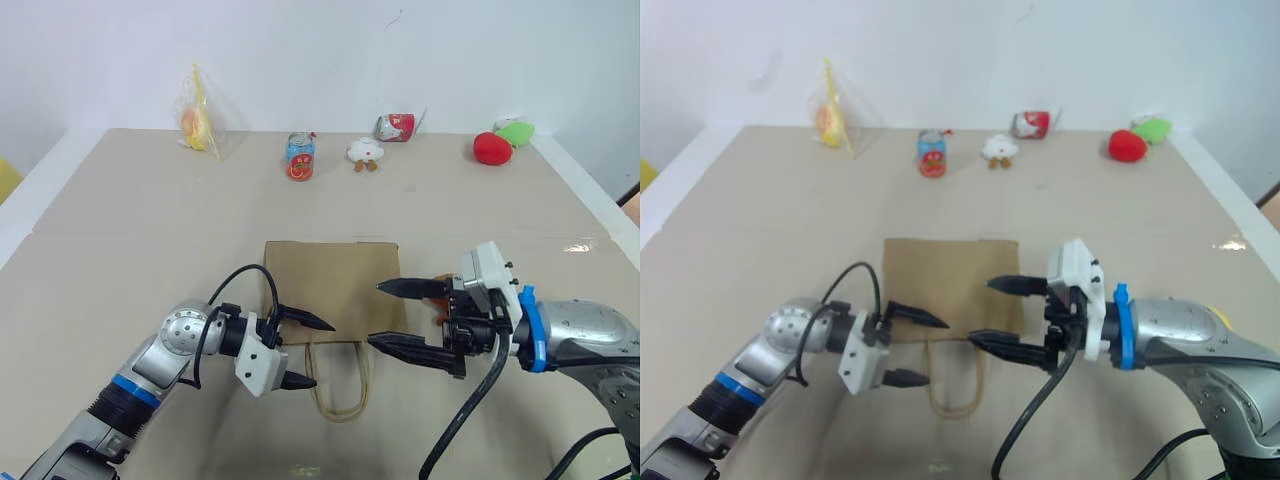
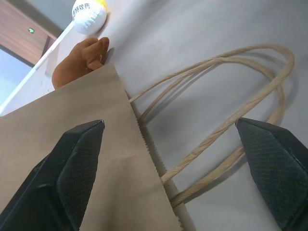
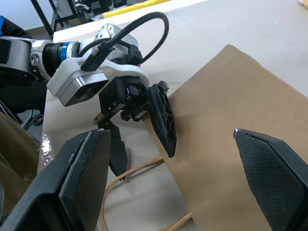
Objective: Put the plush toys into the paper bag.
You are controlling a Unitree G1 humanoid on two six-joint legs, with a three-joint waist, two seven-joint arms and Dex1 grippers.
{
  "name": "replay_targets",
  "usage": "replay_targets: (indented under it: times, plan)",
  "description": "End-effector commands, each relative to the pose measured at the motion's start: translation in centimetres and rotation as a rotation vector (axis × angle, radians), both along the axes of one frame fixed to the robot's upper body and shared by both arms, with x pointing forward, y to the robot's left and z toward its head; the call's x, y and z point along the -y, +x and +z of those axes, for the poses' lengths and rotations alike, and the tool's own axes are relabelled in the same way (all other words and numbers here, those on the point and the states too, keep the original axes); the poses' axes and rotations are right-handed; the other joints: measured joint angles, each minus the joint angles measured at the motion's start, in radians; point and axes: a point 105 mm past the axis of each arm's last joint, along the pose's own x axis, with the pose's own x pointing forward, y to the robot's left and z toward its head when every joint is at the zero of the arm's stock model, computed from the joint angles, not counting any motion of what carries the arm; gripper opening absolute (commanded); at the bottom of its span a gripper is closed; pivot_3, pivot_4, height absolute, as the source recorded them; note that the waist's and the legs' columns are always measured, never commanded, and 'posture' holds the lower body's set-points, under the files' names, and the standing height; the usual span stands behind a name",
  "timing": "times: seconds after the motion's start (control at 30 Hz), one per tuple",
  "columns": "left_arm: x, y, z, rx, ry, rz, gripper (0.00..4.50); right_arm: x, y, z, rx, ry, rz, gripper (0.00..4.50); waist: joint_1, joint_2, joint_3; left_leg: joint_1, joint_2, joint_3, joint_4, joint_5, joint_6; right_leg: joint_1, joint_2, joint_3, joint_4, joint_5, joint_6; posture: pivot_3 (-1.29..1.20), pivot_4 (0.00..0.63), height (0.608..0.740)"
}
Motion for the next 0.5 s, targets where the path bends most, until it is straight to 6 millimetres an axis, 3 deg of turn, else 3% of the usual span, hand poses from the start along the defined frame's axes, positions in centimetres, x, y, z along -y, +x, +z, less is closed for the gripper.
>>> replay_targets:
  times: [0.03, 0.13, 0.17, 0.4, 0.43, 0.5]
  plan:
    - [0.78, -0.91, 1.48, 0.006, -0.063, -0.043, 4.50, -0.06, -0.43, 1.00, 0.056, -0.003, 0.003, 4.42, 0.000, 0.000, 0.000, 0.000, 0.000, 0.000, 0.000, 0.000, 0.000, 0.000, 0.000, 0.000, 0.000, 0.000, 0.000, 0.00, 0.150, 0.740]
    - [0.53, -1.00, 1.77, -0.005, -0.065, -0.045, 4.50, -0.05, -0.44, 1.00, 0.055, -0.001, -0.001, 4.42, 0.000, 0.000, 0.000, 0.000, 0.000, 0.000, 0.000, 0.000, 0.000, 0.000, 0.000, 0.000, 0.000, 0.000, 0.000, 0.00, 0.150, 0.740]
    - [0.46, -0.99, 1.77, -0.008, -0.062, -0.044, 4.26, -0.04, -0.45, 0.97, 0.054, -0.001, -0.002, 4.47, 0.000, 0.000, 0.000, 0.000, 0.000, 0.000, 0.001, 0.000, 0.000, 0.000, 0.000, 0.000, 0.000, 0.000, 0.000, 0.00, 0.150, 0.740]
    - [0.60, -0.98, 1.48, -0.007, -0.056, -0.053, 1.77, -0.06, -0.34, 0.93, 0.054, -0.003, -0.004, 4.50, 0.000, 0.000, 0.000, 0.000, 0.000, 0.000, 0.001, 0.000, 0.000, 0.000, 0.000, 0.000, 0.000, 0.000, 0.000, 0.00, 0.150, 0.740]
    - [0.67, -0.96, 1.50, -0.006, -0.058, -0.056, 1.15, -0.05, -0.32, 0.93, 0.054, -0.003, -0.004, 4.50, 0.000, 0.000, 0.000, 0.000, 0.000, 0.000, 0.001, 0.000, 0.000, 0.000, 0.000, 0.000, 0.000, 0.000, 0.000, 0.00, 0.150, 0.740]
    - [0.72, -0.84, 1.51, -0.005, -0.059, -0.058, 0.45, -0.06, -0.23, 0.93, 0.054, -0.005, -0.004, 4.50, 0.000, 0.000, 0.000, 0.000, 0.000, 0.000, 0.001, 0.000, 0.000, 0.000, 0.000, 0.000, 0.000, 0.000, 0.001, 0.00, 0.150, 0.740]
